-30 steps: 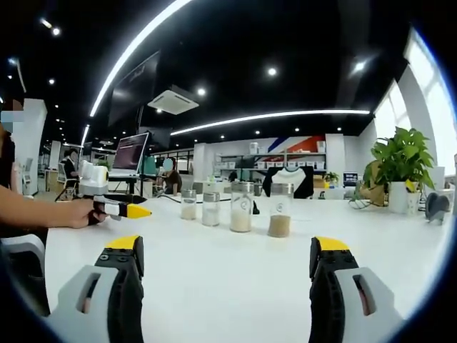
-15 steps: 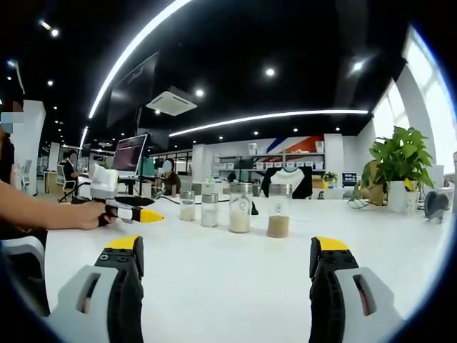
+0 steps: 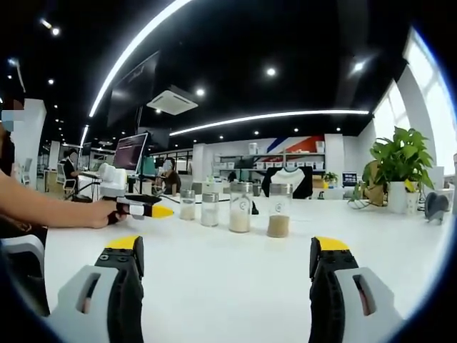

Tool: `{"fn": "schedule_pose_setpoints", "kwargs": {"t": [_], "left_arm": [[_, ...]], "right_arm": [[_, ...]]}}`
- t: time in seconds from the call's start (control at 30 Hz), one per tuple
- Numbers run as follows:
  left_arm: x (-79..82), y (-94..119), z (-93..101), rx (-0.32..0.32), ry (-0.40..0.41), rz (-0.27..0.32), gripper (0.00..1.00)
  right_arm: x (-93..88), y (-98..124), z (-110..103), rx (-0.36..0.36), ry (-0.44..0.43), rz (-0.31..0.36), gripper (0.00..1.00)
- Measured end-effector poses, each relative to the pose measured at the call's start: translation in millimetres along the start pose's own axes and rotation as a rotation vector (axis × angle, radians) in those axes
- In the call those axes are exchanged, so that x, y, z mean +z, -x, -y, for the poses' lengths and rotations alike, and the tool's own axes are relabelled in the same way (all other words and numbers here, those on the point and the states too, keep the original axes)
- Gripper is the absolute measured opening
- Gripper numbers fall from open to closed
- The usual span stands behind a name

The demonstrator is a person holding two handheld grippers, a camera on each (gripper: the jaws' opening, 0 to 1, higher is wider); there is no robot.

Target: Rotate the seasoning bottle until the label or dispensing opening points toward the visible target arrow and the bottle remains upright within the marked orientation range

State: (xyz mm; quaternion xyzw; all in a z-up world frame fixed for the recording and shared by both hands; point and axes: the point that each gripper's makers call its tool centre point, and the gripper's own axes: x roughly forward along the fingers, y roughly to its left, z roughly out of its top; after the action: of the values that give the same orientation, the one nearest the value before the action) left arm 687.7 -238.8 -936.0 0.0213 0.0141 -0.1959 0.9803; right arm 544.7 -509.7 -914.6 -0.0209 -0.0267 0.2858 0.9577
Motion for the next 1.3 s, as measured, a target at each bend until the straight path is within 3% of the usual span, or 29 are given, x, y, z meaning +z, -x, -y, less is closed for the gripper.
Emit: {"fn": "schedule_pose_setpoints", "kwargs": {"t": [0.23,0.33,0.77,0.9,1.17,1.3], "left_arm": [[-1.9,-13,-3.2,0.005,-0.003,-0.01,0.96],[2.2,-16,-6.1,0.009,-0.007,0.015,0.94],[4.3,-45,-22.2,0.044,0.0,0.026,0.81],[3.4,-54,-22.5,0.054,-0.035,0.019,0.74],[7.1,-68,-26.6,0.048,-0.014,0.037,0.65],[6.8,-69,-17.7,0.031,-0.007,0.033,0.64]], "right_arm": [[-1.2,0,0,-0.003,0.004,-0.006,0.98],[-1.1,0,0,-0.005,0.005,-0.005,0.98],[-0.6,0,0,-0.002,0.011,-0.004,0.98],[-0.7,0,2,-0.002,0.005,-0.003,0.98],[-1.1,-1,2,0.0,0.004,-0.003,0.98],[-1.1,-1,3,-0.002,0.002,-0.002,0.98]]}}
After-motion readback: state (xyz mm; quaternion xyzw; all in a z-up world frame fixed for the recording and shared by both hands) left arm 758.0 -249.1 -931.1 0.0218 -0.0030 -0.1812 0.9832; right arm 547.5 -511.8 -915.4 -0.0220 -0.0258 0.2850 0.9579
